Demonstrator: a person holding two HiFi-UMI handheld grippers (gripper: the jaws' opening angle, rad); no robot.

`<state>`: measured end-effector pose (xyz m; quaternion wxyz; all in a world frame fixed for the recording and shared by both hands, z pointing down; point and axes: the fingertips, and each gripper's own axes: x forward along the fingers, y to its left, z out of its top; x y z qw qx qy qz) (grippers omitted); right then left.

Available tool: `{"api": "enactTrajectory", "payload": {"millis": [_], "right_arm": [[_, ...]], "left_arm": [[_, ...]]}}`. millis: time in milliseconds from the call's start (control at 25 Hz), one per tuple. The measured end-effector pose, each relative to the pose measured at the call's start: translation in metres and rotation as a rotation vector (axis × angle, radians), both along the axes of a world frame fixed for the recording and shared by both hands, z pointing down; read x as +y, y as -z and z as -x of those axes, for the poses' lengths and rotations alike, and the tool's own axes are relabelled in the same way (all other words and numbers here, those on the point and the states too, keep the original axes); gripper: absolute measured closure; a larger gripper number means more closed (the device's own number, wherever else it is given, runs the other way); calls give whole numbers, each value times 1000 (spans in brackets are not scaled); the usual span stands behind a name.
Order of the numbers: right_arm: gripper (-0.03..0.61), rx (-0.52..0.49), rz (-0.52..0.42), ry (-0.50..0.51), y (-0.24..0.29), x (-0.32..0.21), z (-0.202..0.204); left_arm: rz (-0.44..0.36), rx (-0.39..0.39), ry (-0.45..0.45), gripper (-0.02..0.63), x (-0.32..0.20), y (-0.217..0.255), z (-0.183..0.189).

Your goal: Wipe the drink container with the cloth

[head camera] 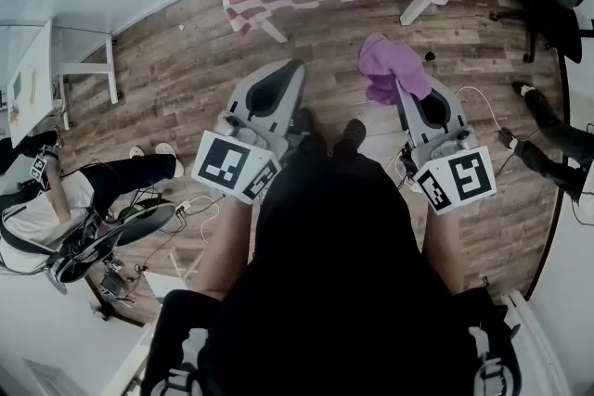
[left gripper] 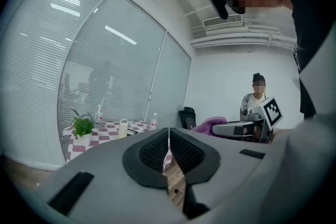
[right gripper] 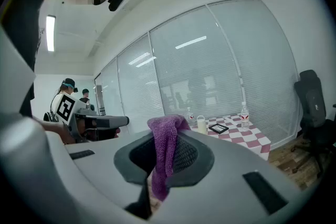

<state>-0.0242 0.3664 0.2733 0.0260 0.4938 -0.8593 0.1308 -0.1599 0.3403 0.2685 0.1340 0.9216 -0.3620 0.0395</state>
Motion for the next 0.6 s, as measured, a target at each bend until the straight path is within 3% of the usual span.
{"api": "enactTrajectory", "payload": {"millis": [600], "right_arm": [[534, 2, -3, 30, -10, -6, -12]], "left_arm": [[-1, -35, 46, 578, -8, -5, -5]]}}
